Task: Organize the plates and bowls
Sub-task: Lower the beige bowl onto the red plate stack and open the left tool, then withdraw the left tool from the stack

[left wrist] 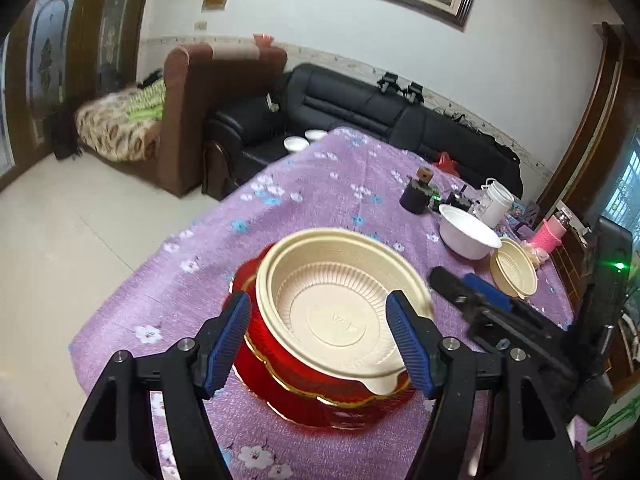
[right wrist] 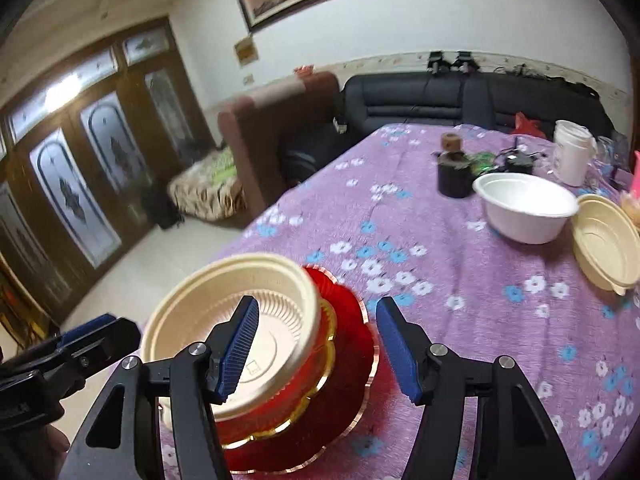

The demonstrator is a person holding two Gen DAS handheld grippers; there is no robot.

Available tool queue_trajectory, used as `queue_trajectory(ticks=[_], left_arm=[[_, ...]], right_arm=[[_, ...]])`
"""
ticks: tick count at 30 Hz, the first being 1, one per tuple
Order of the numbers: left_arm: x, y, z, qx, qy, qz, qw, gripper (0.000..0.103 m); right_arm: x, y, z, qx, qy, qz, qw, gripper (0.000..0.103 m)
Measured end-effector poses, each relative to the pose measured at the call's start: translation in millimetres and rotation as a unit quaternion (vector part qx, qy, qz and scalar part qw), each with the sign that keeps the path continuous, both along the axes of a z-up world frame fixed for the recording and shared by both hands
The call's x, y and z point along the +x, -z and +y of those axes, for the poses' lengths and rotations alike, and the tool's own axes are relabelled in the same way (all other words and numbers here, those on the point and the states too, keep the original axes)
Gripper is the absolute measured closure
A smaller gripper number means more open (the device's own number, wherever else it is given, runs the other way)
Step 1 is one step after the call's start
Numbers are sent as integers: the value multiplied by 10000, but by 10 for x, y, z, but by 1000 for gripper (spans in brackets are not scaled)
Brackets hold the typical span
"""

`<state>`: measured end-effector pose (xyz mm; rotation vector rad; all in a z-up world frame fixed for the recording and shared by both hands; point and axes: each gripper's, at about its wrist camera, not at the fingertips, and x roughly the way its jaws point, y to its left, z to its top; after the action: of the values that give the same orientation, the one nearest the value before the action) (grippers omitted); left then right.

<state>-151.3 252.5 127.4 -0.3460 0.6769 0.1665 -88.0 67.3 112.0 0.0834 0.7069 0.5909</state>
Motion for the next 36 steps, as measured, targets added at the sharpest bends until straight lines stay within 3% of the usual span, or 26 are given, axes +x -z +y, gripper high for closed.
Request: queue_trajectory(ticks=[3, 8, 14, 18, 21, 26, 30, 31, 33, 36], left_arm=[[-113, -153, -148, 75, 33, -249, 9997, 27], [-227, -379, -548, -211, 581, -630, 9961, 27], [-269, -652, -1050, -34, 1083, -988, 9892, 27], [-238, -1006, -1245, -641, 1501, -1235, 9788, 28], [-229, -1393, -1448, -756, 1909, -1286, 9702, 28], [-451, -2310, -1660, -234, 2212, -1753, 9590, 27], [-675, -3140, -1717, 779, 1772, -2346, 9526, 9], [-694, -3235, -1702, 876, 1665, -2392, 9526, 5], [-675, -3428, -1671, 1095, 1523, -2352, 9537, 0], [-580, -3272, -1629, 1051, 1646, -2205, 9556, 0]], right_arm=[[-112, -129, -226, 152, 139, -170, 9996, 37], [-262, -243, -595, 414, 345, -116, 9985, 36], [-440, -410, -1118, 591, 684, -240, 9956, 36], [-556, -705, -1509, 676, 955, -491, 9919, 36], [-651, -1134, -1827, 688, 1182, -761, 9877, 36], [-759, -2092, -2220, 642, 1446, -1211, 9799, 36], [-886, -3016, -2401, 339, 1681, -1781, 9690, 32], [-909, -3286, -2446, 232, 1774, -1908, 9652, 25], [-934, -3515, -2509, 202, 1877, -1964, 9622, 18], [-861, -3497, -2574, 202, 1956, -1784, 9641, 17]])
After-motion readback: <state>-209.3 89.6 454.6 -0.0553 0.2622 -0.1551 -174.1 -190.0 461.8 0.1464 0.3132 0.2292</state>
